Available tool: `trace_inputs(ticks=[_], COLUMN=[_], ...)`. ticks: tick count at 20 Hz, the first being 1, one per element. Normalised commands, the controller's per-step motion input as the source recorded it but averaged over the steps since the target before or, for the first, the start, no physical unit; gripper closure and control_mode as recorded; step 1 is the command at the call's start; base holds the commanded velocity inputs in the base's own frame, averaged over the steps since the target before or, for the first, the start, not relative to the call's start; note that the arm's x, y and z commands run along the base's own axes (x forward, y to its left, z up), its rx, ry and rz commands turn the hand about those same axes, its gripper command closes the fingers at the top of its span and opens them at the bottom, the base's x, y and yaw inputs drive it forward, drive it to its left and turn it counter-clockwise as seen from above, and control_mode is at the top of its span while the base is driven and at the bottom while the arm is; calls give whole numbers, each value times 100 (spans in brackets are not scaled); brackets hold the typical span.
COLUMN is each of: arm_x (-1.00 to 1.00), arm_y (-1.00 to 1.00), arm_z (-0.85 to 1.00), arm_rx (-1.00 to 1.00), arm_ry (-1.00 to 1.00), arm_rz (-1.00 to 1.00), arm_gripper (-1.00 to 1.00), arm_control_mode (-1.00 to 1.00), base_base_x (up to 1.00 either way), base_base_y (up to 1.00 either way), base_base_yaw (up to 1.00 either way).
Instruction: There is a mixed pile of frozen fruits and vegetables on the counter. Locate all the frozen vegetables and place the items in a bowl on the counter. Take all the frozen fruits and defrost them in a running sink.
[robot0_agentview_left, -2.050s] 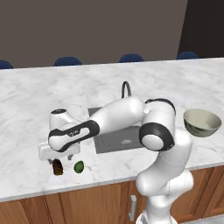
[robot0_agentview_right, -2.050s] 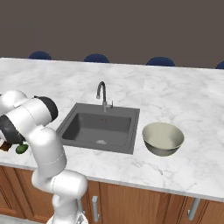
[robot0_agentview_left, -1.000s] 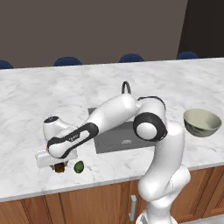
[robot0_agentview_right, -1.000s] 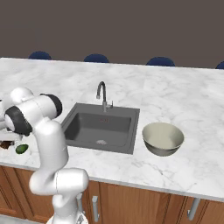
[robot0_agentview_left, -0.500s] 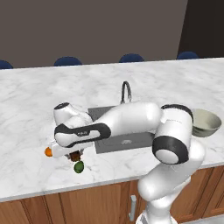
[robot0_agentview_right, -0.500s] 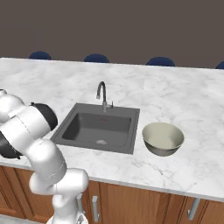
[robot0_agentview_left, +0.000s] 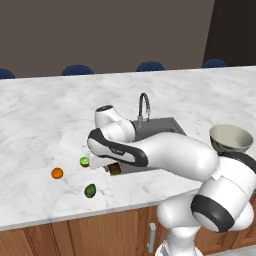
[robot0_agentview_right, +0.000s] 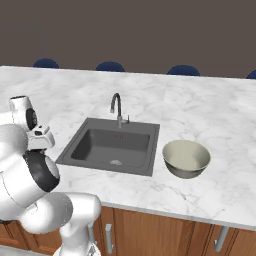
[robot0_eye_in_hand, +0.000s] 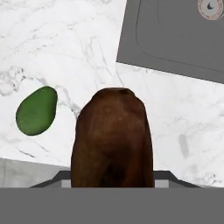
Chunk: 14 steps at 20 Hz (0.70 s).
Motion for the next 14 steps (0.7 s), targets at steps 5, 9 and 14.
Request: trace_inputs(ticks=[5, 9, 14], arm_x=[2, 0, 1], arm_y=[-100, -100, -100], arm_z=[27, 25, 21], arm_rx=[-5, -4, -1], arm_ry=[4, 1, 3], arm_rz=[-2, -3, -4], arm_gripper=[100, 100, 100], arm_control_mode=[-100, -100, -100], base_base_x=[0, 0, 0], base_base_y=[0, 0, 0], base_base_yaw=[0, 0, 0])
